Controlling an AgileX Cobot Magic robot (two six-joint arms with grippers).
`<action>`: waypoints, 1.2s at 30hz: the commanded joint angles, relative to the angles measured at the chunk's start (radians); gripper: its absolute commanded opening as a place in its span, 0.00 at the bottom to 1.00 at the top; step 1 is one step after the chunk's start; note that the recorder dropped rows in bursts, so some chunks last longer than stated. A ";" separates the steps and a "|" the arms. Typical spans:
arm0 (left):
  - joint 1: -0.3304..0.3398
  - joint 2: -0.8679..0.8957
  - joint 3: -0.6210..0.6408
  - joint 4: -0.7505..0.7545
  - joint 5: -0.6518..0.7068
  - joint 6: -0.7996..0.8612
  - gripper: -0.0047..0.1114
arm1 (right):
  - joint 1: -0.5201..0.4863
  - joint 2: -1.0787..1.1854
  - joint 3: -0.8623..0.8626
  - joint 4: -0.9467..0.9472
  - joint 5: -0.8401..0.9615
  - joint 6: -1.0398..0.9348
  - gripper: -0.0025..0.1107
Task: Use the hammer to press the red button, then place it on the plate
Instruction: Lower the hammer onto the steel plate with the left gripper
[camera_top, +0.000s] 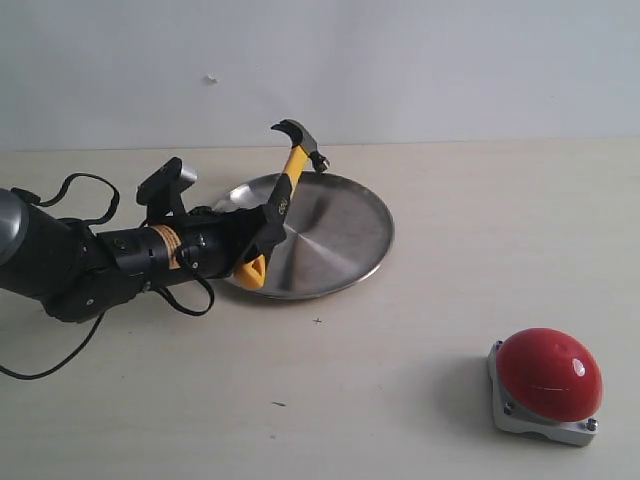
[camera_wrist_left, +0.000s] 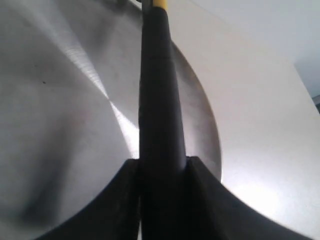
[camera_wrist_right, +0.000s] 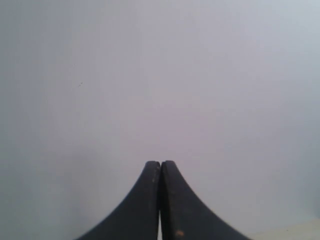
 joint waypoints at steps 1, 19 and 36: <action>0.003 -0.010 -0.017 -0.009 -0.079 0.051 0.04 | -0.003 -0.005 0.002 -0.004 0.008 0.000 0.02; -0.001 -0.008 -0.022 0.001 -0.083 0.137 0.04 | -0.003 -0.005 0.002 -0.004 0.008 0.000 0.02; -0.001 -0.008 -0.022 -0.003 -0.102 0.203 0.04 | -0.003 -0.005 0.002 -0.004 0.008 0.000 0.02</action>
